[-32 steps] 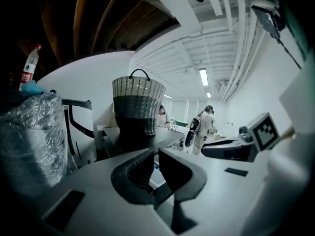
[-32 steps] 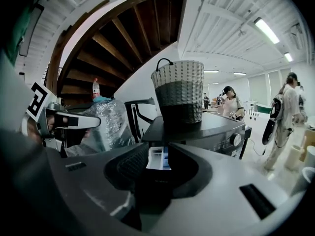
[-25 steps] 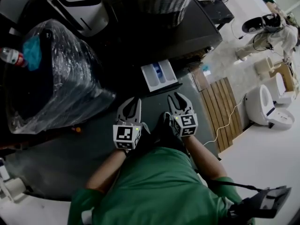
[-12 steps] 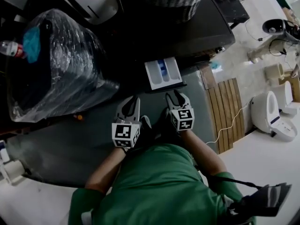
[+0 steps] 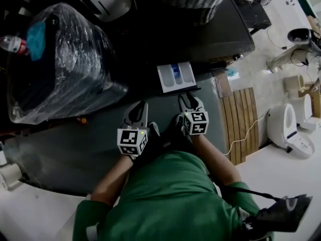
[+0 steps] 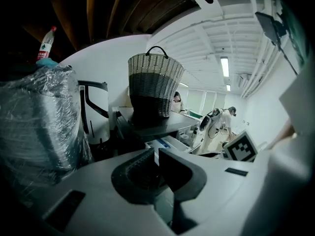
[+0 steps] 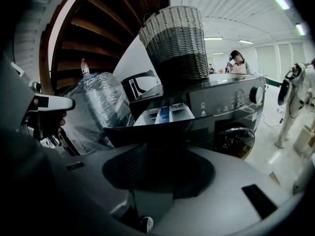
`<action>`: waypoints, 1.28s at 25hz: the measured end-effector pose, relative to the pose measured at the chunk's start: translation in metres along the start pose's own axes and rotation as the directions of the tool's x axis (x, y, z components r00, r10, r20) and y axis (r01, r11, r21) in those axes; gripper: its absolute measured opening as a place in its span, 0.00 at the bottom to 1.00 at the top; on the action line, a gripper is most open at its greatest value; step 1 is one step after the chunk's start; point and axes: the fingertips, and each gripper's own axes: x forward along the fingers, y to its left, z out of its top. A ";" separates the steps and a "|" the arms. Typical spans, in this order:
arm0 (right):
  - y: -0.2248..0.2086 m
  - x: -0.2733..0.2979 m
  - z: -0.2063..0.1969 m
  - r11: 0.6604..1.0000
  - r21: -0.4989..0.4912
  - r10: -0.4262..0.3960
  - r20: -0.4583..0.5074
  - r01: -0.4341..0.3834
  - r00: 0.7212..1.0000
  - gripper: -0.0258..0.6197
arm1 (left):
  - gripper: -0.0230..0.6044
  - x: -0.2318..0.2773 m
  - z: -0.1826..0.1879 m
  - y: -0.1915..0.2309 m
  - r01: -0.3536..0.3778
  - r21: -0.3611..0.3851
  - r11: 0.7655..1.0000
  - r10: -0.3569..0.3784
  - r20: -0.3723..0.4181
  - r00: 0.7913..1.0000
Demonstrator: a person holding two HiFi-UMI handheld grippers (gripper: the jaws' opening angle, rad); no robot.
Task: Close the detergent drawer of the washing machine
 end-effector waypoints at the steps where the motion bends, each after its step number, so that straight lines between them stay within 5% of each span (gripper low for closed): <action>1: 0.000 0.003 0.002 1.000 -0.010 0.004 -0.002 -0.004 1.000 0.30 | 0.07 0.000 0.000 0.000 -0.003 -0.001 1.000 0.003 0.000 1.000; 26: -0.010 0.097 0.079 0.999 -0.012 0.033 0.008 -0.033 0.999 0.32 | 0.07 0.002 0.018 0.059 -0.164 -0.052 0.985 0.164 0.004 0.986; 32: -0.015 0.101 0.083 1.000 0.003 -0.003 0.003 0.003 1.000 0.24 | 0.07 0.000 0.019 0.069 -0.181 -0.065 0.981 0.181 0.001 0.983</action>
